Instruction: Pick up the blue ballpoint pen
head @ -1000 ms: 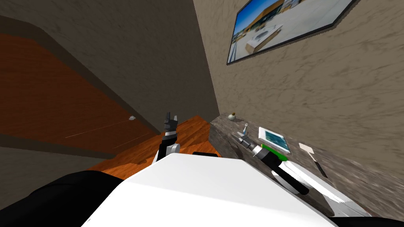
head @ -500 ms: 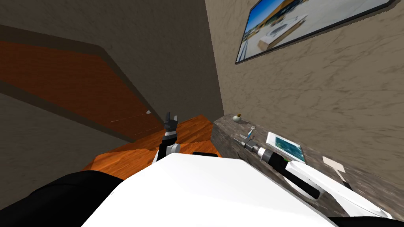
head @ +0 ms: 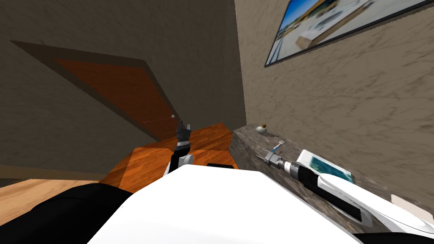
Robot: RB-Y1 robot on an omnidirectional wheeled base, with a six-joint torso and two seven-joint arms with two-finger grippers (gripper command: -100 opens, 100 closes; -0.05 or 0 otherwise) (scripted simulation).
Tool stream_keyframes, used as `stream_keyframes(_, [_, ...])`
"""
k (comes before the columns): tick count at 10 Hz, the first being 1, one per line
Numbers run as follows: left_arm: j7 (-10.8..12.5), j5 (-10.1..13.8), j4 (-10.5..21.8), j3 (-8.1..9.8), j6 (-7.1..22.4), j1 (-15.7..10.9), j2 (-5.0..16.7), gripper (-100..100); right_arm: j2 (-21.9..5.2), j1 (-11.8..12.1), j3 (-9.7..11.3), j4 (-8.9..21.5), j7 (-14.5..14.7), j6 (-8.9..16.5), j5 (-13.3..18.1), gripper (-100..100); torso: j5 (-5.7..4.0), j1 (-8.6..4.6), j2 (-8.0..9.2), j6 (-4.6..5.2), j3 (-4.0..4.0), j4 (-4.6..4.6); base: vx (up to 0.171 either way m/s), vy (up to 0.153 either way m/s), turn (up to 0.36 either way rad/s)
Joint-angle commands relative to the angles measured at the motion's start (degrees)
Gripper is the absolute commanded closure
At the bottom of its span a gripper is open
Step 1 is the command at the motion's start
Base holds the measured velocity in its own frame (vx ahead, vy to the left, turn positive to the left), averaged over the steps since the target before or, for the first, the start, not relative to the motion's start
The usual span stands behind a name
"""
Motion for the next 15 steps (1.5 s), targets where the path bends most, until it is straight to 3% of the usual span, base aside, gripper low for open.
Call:
stream_keyframes(1, [0.0,0.0,0.0,0.0,0.0,0.0,0.0,0,-2.6,0.3,-0.1,0.9,0.3,-0.3,1.1,-100,0.0,0.0,0.0,0.0,0.0,0.0,-0.059,-0.034,0.196])
stream_keyframes(2, [0.0,0.0,0.0,0.01,0.0,0.0,0.0,0,-4.5,0.7,0.1,2.8,1.3,-0.8,3.5,-100,0.01,0.01,-0.04,0.07,-0.02,0.0,-0.086,-0.023,0.333])
stream_keyframes(3, [0.0,0.0,0.0,0.0,0.0,0.0,0.0,0,-5.5,0.7,0.1,2.8,1.3,-0.8,3.5,-100,0.0,0.03,0.01,0.01,0.0,0.0,-0.069,-0.027,0.185])
stream_keyframes(4, [0.0,0.0,0.0,0.01,0.0,0.0,0.0,0,-7.2,0.9,0.3,4.8,2.3,-1.3,5.9,-100,0.01,0.04,-0.03,0.08,-0.01,0.0,-0.076,-0.042,0.298])
stream_keyframes(5, [0.0,0.0,0.0,0.0,0.0,0.0,0.0,0,-8.7,0.9,0.3,4.8,2.3,-1.3,5.9,-100,0.0,-0.02,-0.01,0.02,-0.01,0.0,-0.068,-0.045,0.189])
stream_keyframes(6, [0.0,0.0,0.0,0.01,0.0,0.0,0.0,0,-10.7,1.2,0.5,6.6,3.2,-1.8,8.2,-100,-0.01,-0.04,-0.04,0.08,-0.02,0.0,-0.077,-0.033,0.353])
stream_keyframes(7, [0.0,0.0,0.0,0.0,0.0,0.0,0.0,0,-11.5,1.2,0.5,6.6,3.2,-1.8,8.2,-100,-0.01,-0.02,-0.03,0.01,-0.02,0.0,-0.065,-0.033,0.169])
stream_keyframes(11, [0.0,0.0,0.0,0.01,0.0,0.0,0.0,0,-18.1,1.8,1.4,11.8,6.1,-3.4,14.3,-100,0.0,-0.01,-0.05,0.02,-0.03,-0.01,-0.081,-0.03,0.309])
stream_keyframes(12, [0.0,0.0,0.0,0.01,0.0,0.0,0.0,0,-19.1,1.8,1.4,11.8,6.1,-3.4,14.6,-100,-0.02,-0.08,0.01,0.05,0.01,0.01,-0.072,-0.048,0.122])
stream_keyframes(15, [0.0,0.0,0.0,0.01,0.0,0.0,0.0,0,-24.8,2.5,3.3,16.1,8.8,-5.1,20.1,-100,-0.02,-0.06,-0.09,0.02,-0.05,-0.01,-0.075,-0.039,0.356])
